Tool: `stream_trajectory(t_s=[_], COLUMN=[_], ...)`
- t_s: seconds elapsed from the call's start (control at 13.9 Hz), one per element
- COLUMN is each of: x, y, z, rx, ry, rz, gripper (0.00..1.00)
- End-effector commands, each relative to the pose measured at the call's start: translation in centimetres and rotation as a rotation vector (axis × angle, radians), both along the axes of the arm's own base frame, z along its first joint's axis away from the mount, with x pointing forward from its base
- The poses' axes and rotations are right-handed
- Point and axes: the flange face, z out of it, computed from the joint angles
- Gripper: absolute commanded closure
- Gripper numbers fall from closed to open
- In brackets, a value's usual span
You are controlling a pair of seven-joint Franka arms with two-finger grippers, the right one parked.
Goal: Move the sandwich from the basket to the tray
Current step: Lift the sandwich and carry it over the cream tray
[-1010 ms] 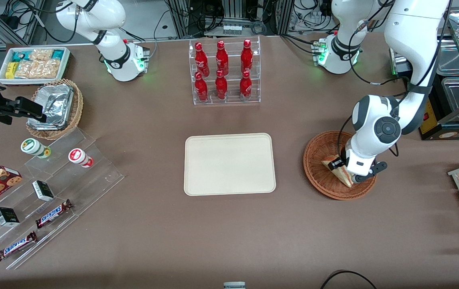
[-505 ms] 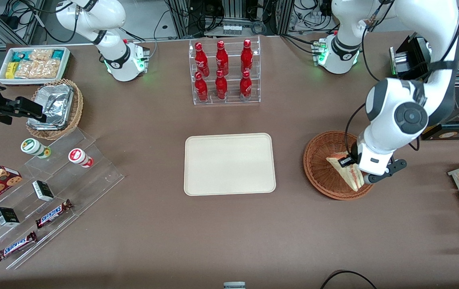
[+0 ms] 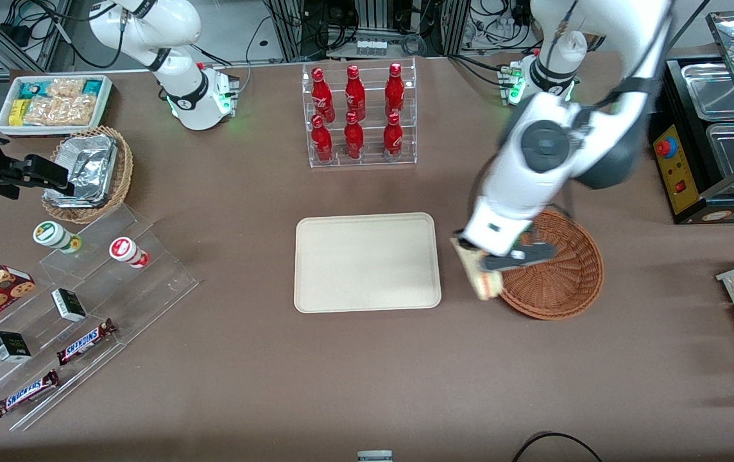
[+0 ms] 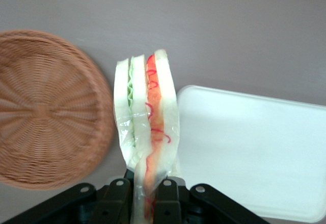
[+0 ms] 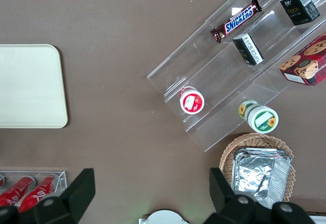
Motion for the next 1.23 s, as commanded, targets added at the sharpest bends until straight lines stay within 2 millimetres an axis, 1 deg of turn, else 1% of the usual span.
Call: stream_trajectory(t_s=[0.0, 0.07, 0.29, 0.36, 0.43, 0.51, 0.58, 0.65, 0.87, 1.01, 1.08, 1.15], x=[-0.7, -1.2, -2.8, -2.8, -2.9, -3.8, -4.3, -4.5, -6.0, -6.6, -7.1, -7.2], y=[-8.1, -10.6, -15.3, -15.8, -16.2, -17.8, -18.7, -18.8, -20.5, -20.8, -21.3, -21.3], z=[-3.5, -4.5, -7.7, -8.8, -10.6, -11.9, -12.7, -13.6, -15.8, -17.3, -17.7, -18.4], rx=[0.006, 0.001, -0.001, -0.002, -0.002, -0.015, -0.023, -0.019, -0.016, 0.007, 0.023, 0.032], ry=[0.033, 0.034, 0.051, 0.056, 0.060, 0.044, 0.035, 0.042, 0.047, 0.050, 0.041, 0.043], rz=[-0.077, -0.108, -0.159, -0.165, -0.176, -0.192, -0.202, -0.205, -0.235, -0.253, -0.273, -0.279], gripper=[1.00, 1.00, 1.00, 1.00, 1.00, 1.00, 1.00, 1.00, 1.00, 1.00, 1.00, 1.00])
